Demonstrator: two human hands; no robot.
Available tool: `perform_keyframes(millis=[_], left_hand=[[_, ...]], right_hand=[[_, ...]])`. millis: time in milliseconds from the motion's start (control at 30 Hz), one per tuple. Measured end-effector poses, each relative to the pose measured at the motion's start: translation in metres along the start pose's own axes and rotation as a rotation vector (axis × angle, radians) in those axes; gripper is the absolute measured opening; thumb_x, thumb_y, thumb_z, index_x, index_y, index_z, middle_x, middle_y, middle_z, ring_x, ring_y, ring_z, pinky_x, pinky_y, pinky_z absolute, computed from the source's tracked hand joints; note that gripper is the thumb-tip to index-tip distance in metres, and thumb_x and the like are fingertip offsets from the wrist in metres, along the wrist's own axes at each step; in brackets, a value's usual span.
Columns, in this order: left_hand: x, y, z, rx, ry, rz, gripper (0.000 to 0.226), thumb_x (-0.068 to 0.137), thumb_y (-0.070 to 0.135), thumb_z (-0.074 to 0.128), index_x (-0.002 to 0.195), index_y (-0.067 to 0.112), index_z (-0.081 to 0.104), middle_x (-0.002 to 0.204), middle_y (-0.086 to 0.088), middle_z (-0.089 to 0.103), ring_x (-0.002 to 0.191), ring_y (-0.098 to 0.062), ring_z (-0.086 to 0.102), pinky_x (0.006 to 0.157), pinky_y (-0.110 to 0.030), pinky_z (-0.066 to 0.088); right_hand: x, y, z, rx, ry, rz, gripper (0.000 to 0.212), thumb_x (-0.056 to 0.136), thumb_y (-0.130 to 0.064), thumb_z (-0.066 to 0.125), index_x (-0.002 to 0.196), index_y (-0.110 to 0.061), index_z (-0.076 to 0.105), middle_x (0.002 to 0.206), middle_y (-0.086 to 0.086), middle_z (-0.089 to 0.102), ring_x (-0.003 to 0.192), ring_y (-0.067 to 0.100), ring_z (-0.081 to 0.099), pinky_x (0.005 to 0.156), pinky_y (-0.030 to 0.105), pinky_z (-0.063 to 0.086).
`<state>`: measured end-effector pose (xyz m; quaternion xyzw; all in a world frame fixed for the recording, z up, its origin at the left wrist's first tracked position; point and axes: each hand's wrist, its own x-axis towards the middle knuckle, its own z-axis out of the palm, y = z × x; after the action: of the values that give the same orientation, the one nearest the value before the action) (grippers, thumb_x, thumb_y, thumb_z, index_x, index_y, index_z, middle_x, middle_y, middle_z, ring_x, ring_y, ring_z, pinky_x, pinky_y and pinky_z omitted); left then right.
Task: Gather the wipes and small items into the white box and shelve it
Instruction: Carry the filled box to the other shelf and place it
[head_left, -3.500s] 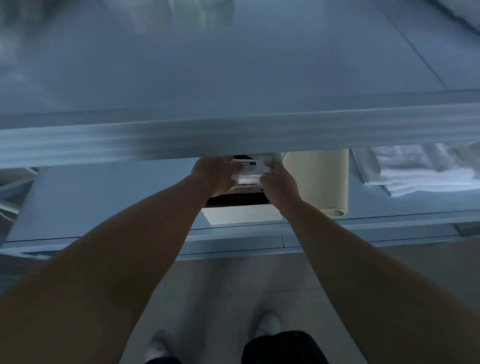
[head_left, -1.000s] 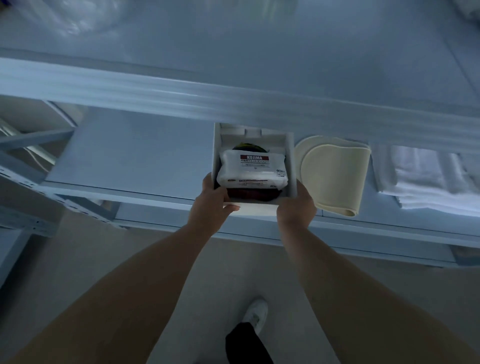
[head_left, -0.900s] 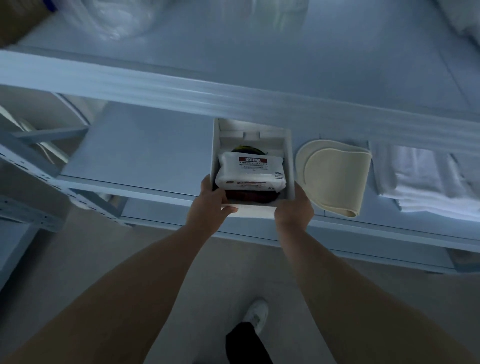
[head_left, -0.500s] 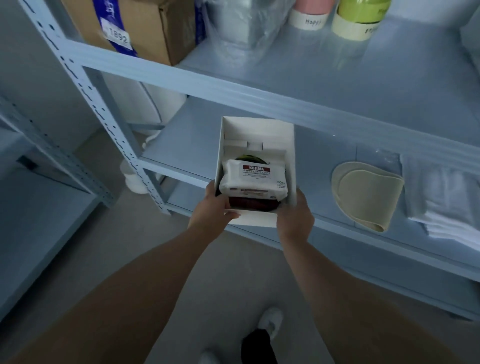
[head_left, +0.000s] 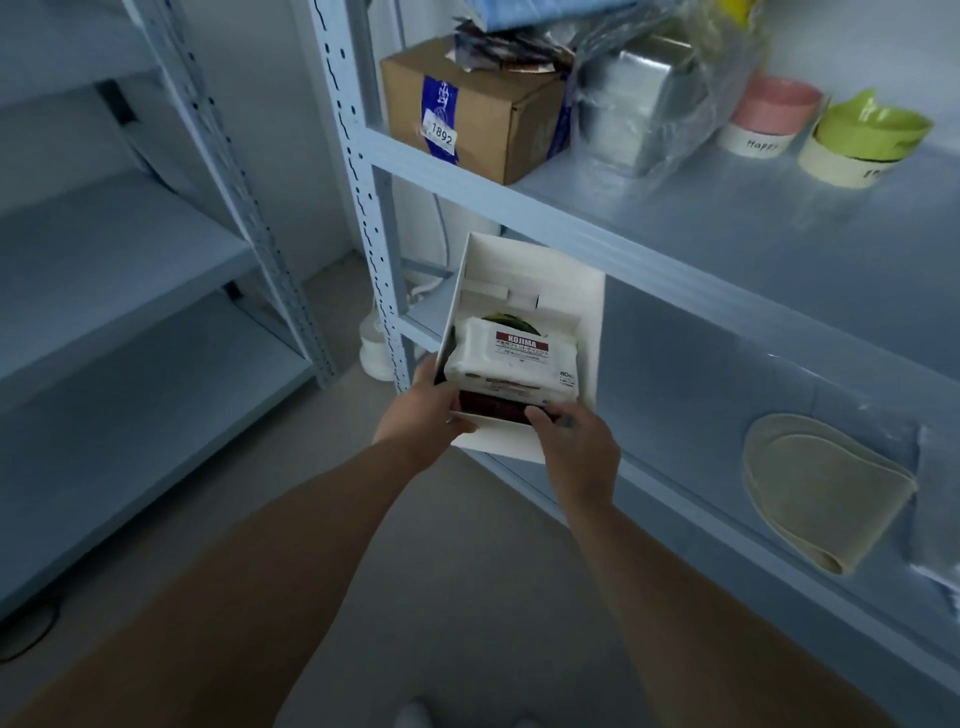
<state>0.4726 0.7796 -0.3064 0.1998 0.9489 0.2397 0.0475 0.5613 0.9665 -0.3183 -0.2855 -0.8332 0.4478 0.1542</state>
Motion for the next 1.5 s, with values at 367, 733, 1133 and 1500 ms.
perform_keyframes(millis=[367, 733, 1133, 1500], left_hand=[[-0.054, -0.004, -0.048, 0.05, 0.108, -0.152, 0.035, 0.08, 0.033, 0.08, 0.073, 0.022, 0.047, 0.128, 0.005, 0.042, 0.088, -0.021, 0.06, 0.079, -0.039, 0.054], [-0.104, -0.028, -0.101, 0.026, 0.26, -0.31, 0.04, 0.08, 0.033, 0.08, 0.073, 0.029, 0.041, 0.112, 0.008, 0.04, 0.081, -0.019, 0.057, 0.069, -0.031, 0.042], [-0.171, -0.051, -0.218, 0.086, 0.403, -0.558, 0.036, 0.079, 0.038, 0.08, 0.074, 0.018, 0.05, 0.113, -0.001, 0.045, 0.09, -0.029, 0.055, 0.077, -0.038, 0.048], [-0.23, -0.086, -0.359, 0.06, 0.549, -0.622, 0.035, 0.075, 0.035, 0.084, 0.065, 0.026, 0.052, 0.096, 0.002, 0.042, 0.075, -0.025, 0.058, 0.064, -0.032, 0.052]], right_hand=[[-0.022, -0.028, 0.004, 0.067, -0.185, -0.16, 0.038, 0.06, -0.059, 0.083, 0.071, -0.024, 0.074, 0.084, -0.008, 0.064, 0.079, 0.009, 0.063, 0.069, 0.027, 0.051], [-0.047, -0.094, 0.026, 0.087, -0.246, -0.335, 0.036, 0.059, -0.054, 0.087, 0.069, -0.021, 0.077, 0.057, -0.022, 0.051, 0.057, -0.006, 0.055, 0.052, 0.008, 0.035], [-0.086, -0.224, 0.059, 0.07, -0.476, -0.488, 0.058, 0.061, -0.057, 0.085, 0.06, -0.005, 0.059, 0.051, 0.004, 0.055, 0.053, 0.024, 0.051, 0.05, 0.032, 0.037], [-0.149, -0.378, 0.074, 0.14, -0.537, -0.665, 0.057, 0.058, -0.057, 0.086, 0.056, -0.009, 0.056, 0.044, -0.003, 0.046, 0.045, 0.017, 0.042, 0.044, 0.027, 0.027]])
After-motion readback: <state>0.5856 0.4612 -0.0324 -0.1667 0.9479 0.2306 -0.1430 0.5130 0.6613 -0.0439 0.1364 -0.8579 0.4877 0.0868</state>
